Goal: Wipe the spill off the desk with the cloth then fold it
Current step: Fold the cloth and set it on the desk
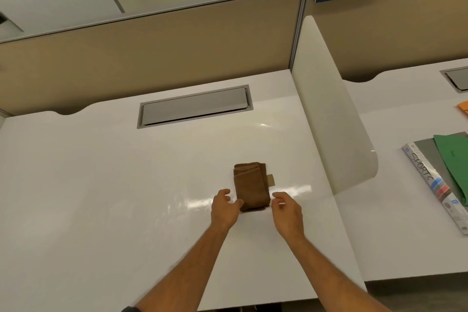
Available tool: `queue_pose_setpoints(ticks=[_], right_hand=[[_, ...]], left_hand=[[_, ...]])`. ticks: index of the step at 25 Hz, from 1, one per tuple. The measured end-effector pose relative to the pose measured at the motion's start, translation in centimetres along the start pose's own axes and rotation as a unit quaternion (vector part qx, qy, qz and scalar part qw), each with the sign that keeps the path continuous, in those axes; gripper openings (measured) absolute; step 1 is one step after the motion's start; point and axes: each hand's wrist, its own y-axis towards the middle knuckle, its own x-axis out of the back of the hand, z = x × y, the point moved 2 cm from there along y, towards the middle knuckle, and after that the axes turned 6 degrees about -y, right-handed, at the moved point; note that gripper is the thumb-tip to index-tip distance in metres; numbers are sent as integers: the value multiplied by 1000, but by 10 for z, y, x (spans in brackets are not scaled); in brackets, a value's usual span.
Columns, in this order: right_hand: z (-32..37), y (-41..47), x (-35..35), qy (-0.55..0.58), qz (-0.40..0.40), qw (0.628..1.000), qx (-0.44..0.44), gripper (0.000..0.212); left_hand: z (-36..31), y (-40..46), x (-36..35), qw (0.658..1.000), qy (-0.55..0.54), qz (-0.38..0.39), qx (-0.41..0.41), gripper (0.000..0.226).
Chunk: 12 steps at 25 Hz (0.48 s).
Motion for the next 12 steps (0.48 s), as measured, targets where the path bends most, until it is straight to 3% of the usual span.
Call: queue_pose_setpoints(ticks=[3, 6, 10, 12], right_hand=[[10, 14, -11, 61, 99, 989, -93, 49], [10, 23, -19, 102, 121, 975, -154, 61], [8, 29, -23, 162, 142, 956, -201, 60], [11, 29, -22, 180, 154, 949, -209, 44]], left_hand=[[11, 2, -1, 997, -34, 50, 54, 63], [11, 6, -9, 993, -73, 68, 60, 63], [11, 15, -16, 992, -74, 77, 63, 56], [12, 18, -16, 988, -95, 101, 67, 46]])
